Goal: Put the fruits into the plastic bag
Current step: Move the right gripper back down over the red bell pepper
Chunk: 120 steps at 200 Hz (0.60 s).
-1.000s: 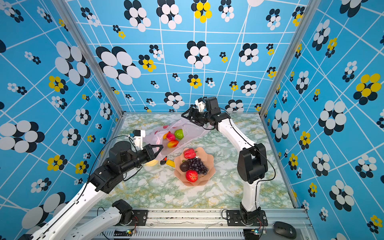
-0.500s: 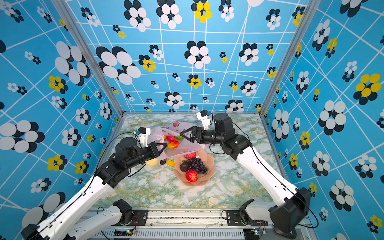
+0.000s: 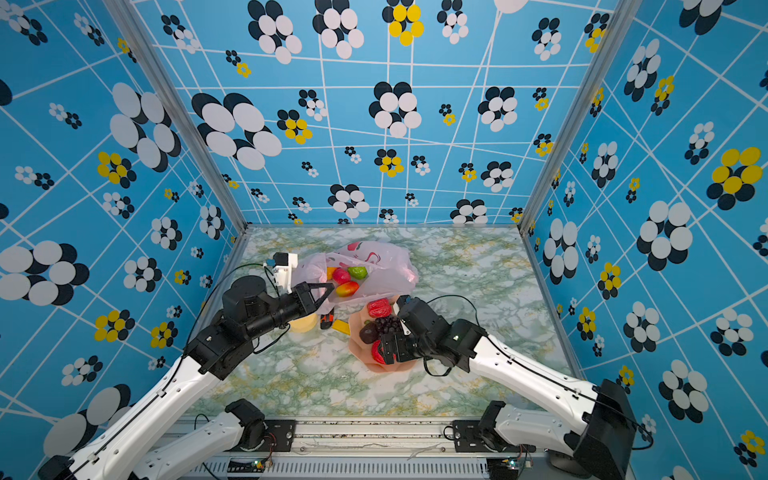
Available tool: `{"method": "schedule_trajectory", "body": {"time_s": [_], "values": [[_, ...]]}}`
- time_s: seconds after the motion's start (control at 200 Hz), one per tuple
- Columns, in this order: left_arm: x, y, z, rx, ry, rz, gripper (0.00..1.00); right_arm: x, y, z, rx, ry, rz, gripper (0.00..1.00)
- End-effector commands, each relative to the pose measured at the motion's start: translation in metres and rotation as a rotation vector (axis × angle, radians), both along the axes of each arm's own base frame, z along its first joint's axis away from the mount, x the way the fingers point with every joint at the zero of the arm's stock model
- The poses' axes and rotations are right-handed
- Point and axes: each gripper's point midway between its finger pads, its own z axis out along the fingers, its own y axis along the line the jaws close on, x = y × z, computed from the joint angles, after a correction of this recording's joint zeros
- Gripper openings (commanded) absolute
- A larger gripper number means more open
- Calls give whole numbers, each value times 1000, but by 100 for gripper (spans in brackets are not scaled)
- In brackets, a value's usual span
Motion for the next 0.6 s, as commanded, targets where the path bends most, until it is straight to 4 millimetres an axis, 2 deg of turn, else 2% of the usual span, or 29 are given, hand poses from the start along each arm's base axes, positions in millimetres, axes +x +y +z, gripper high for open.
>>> {"method": "schedule_trajectory", "body": {"time_s": [0.0,0.15,0.595], "values": [[-5,2,7,-27,-25,-9,0,13,5,0,-34,-20,-68,96],[-9,6,8,-16,-32,-2,0,17,13,-10,-31,3,-96,95],[-13,10,2,-19,-24,10,0,20,31,-59,-49,75,-90,91]]}}
